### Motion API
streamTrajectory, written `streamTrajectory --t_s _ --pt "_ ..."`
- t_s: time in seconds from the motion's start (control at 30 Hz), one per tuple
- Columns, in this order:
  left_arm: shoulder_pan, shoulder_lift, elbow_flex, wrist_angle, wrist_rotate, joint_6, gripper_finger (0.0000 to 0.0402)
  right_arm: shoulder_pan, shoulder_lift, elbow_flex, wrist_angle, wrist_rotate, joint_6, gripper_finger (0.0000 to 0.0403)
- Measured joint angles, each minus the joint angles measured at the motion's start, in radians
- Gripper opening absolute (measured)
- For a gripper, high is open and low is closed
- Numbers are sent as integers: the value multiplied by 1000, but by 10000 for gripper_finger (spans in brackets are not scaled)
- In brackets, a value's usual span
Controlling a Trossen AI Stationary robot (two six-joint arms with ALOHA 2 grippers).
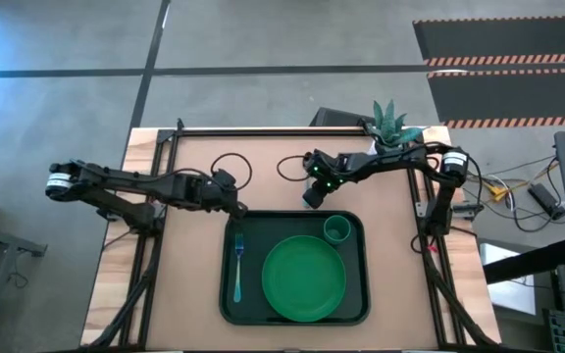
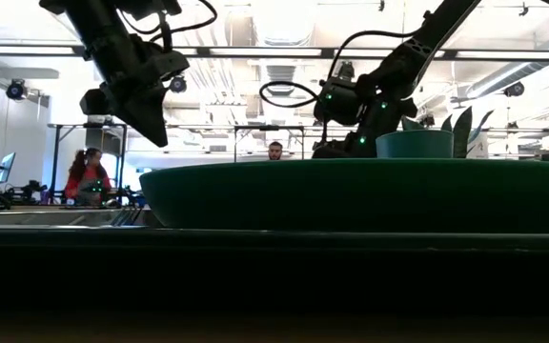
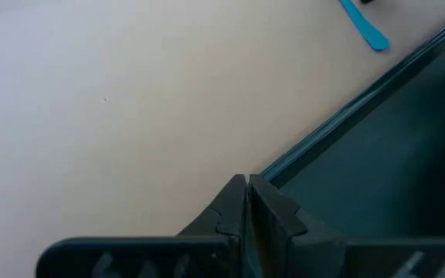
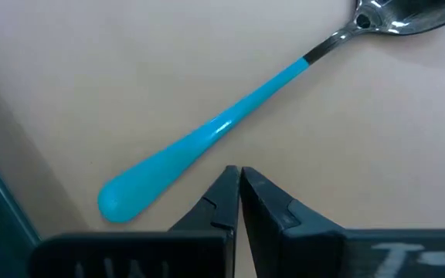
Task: Pick and place plate/cup/fork/spoon on tray
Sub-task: Put the blue spoon on the green tray to the right of the blue fork
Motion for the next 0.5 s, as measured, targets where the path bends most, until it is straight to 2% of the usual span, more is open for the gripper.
streamTrajectory --t_s 0.5 --pt "0 -2 0 0 -5 0 0 0 53 79 31 12 -11 9"
